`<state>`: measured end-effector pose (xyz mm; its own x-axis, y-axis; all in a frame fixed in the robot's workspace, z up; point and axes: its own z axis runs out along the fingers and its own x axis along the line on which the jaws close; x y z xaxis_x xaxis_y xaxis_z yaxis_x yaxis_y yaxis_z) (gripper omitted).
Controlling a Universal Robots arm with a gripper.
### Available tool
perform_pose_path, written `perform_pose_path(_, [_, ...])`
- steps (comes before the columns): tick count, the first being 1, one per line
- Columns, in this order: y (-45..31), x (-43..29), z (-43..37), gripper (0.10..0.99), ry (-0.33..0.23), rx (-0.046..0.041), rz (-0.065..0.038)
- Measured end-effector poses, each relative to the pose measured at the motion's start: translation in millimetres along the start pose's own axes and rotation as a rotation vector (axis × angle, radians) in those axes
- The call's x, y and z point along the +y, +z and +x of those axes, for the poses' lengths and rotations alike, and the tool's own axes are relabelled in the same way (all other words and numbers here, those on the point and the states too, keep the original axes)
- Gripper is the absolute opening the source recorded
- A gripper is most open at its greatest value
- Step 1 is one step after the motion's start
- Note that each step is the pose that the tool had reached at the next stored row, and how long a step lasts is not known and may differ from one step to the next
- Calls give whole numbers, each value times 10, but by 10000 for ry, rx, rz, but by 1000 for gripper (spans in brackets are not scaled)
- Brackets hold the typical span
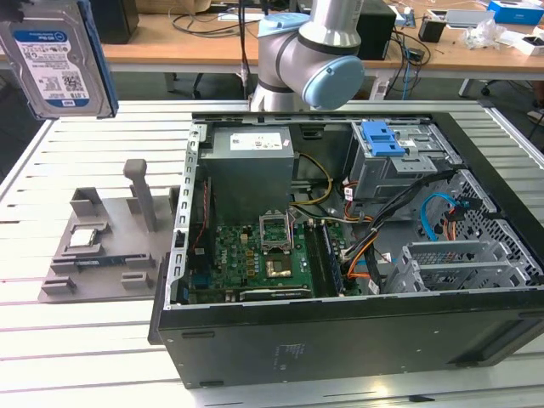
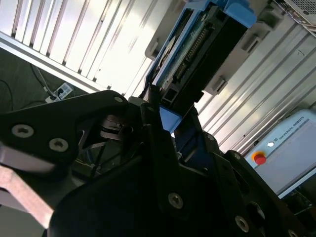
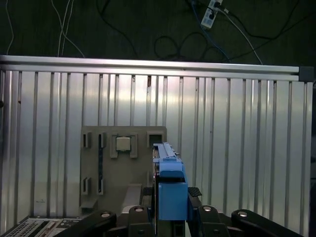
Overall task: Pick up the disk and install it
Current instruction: 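Pick up the disk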
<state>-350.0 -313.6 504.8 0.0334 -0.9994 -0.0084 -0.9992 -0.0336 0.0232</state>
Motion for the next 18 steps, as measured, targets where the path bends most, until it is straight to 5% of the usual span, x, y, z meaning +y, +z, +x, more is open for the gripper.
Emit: perform_pose_path(18, [-501, 11, -26, 365, 1, -1, 1])
